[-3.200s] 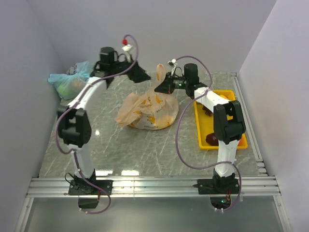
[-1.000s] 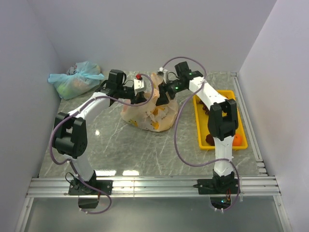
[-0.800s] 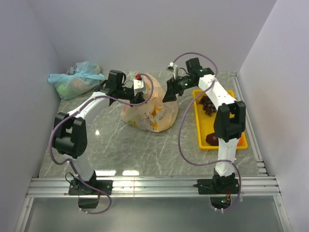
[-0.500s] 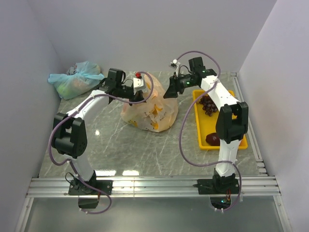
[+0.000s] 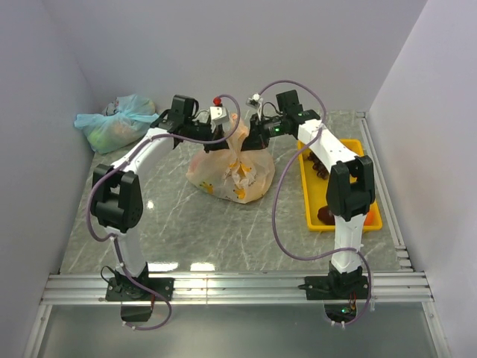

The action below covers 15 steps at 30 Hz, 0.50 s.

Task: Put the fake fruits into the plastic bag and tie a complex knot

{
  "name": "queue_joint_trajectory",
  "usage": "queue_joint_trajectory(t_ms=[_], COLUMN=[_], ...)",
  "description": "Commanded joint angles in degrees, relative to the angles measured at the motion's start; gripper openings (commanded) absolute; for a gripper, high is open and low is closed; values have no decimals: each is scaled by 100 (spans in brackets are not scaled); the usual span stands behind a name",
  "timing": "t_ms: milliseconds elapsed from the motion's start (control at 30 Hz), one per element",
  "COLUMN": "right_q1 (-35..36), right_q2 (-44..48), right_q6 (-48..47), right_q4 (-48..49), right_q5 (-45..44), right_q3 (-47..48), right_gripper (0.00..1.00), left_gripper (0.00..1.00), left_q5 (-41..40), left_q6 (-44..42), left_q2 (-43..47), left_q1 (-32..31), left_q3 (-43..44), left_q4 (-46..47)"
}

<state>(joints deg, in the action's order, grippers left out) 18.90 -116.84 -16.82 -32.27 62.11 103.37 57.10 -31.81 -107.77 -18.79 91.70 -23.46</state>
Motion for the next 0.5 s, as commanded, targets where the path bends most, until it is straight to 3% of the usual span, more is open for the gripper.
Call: queue_joint_trajectory(t_ms=[0,67,267,400,433,467], right_q1=[-35,-44,26,114,114,114], right_q2=[311,276,293,214,162,135], right_q6=[-348,-523,-200,423,512,530], right_q4=[-103,-384,18,536,712,740], right_q5=[477,522,400,363,416,416], right_q3=[-28,34,-115,-89,-89,-63], right_gripper=[25,44,63,59,52,29], left_gripper=[1,0,0,6,8,10], left_q5=[47,55,-286,-446,-428,-419], left_q6=[728,993,1291,1283,1239,1256], left_q2=[-104,-122,-113,-236,-210,-184], left_q1=[-11,-11,-72,-187,-204,-231], left_q3=[331,287,242,454,419,375], left_q4=[245,369,554,343,351,395])
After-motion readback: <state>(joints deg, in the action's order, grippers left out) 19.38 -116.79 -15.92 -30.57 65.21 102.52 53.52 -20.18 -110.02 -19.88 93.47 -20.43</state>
